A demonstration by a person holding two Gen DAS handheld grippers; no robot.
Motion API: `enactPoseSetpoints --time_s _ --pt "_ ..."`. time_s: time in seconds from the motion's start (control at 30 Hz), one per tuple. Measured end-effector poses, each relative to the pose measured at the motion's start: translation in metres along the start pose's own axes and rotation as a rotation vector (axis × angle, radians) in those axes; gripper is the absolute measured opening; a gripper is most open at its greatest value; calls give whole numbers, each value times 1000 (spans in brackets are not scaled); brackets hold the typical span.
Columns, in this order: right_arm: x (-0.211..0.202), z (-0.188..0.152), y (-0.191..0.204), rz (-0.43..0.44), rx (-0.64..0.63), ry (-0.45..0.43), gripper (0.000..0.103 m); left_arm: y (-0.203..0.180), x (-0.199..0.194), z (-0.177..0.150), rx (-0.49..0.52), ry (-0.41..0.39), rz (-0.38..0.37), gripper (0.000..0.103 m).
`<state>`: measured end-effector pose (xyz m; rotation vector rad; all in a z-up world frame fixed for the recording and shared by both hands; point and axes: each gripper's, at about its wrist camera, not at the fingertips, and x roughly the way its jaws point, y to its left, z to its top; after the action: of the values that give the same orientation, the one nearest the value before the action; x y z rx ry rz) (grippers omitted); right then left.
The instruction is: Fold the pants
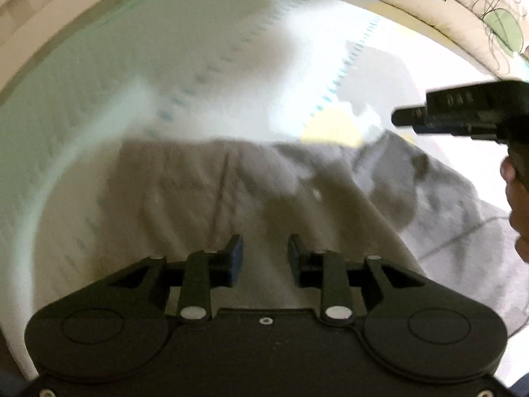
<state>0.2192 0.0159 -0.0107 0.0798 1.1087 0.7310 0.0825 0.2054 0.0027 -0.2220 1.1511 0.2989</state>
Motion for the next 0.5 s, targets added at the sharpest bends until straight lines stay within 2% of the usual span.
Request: enactPoseSetpoints --time_s 0.17,0.2,0.27,0.3,0.5 --pt "15 3 3 -36 -11 33 34 7 19 10 26 9 60 48" --pt "18 4 3 -48 -15 37 34 10 27 7 10 39 66 48" --pt "28 4 5 -72 -20 44 34 17 42 2 -40 107 29 49" --pt "31 5 5 -83 -22 48 34 20 45 -1 -57 114 23 51" --pt "43 4 9 -81 -42 91 34 14 40 -14 -5 78 72 53"
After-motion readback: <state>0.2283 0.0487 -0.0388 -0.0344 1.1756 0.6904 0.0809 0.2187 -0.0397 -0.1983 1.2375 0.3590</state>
